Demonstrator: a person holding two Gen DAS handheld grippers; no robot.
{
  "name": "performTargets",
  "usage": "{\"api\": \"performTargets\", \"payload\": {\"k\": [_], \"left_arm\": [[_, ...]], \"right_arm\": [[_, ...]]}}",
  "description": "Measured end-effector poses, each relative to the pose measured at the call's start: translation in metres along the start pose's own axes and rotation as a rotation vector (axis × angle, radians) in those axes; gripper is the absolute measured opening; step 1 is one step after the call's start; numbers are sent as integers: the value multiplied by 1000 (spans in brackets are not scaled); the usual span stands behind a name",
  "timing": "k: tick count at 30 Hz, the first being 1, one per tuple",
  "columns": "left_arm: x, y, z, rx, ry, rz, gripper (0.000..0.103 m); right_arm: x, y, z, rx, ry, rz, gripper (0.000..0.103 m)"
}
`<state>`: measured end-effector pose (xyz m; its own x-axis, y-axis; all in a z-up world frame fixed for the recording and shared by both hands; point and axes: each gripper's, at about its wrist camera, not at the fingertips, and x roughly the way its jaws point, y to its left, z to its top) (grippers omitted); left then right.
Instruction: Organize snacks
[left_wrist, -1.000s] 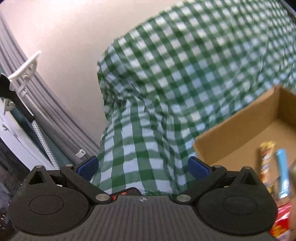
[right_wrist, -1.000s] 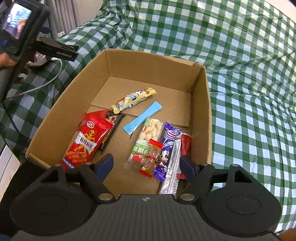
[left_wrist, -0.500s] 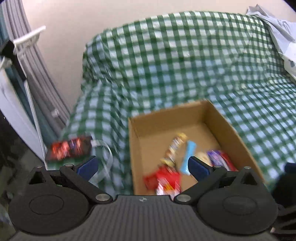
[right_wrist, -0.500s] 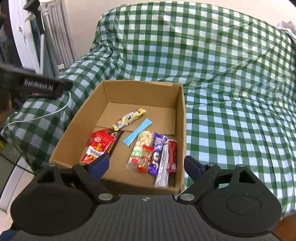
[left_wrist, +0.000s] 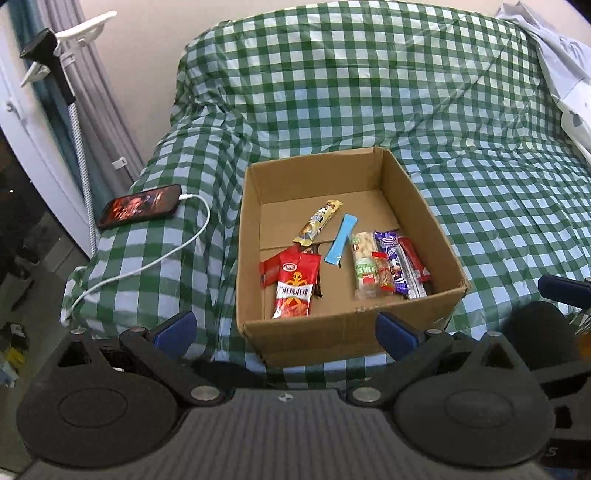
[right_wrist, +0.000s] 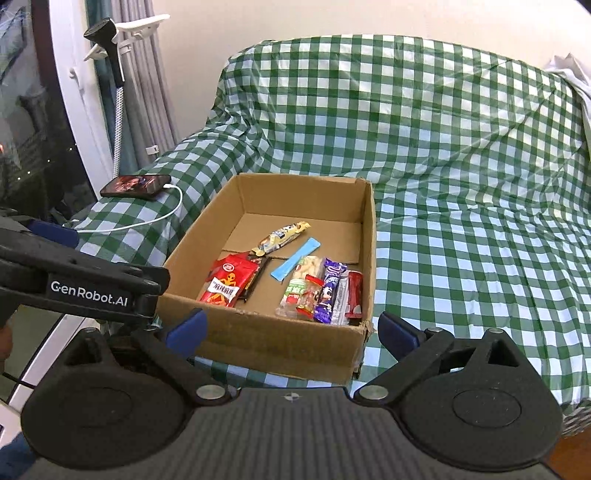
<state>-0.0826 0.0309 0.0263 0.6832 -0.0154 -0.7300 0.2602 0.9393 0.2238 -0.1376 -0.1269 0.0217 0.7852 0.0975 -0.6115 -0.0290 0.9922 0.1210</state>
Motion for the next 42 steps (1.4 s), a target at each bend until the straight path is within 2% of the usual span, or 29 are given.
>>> {"api": "performTargets", "payload": {"k": [8, 14, 23, 29, 42], "left_arm": [[-10, 4, -2, -14, -3, 2, 103], [-11, 6, -1, -33, 5, 4, 103], [-2, 9, -2, -59, 42, -3, 103], [9, 12, -1, -72, 67, 2, 103], [26, 12, 1, -80, 111, -10, 103]], "right_arm": [[-12, -3, -4, 4, -35, -34, 101], [-10, -3, -6, 12, -22, -71, 101], [-8, -2, -8, 5, -17, -75, 101], [0, -7, -6, -1, -1, -125, 101], [9, -6, -3, -8, 16, -113, 101]]}}
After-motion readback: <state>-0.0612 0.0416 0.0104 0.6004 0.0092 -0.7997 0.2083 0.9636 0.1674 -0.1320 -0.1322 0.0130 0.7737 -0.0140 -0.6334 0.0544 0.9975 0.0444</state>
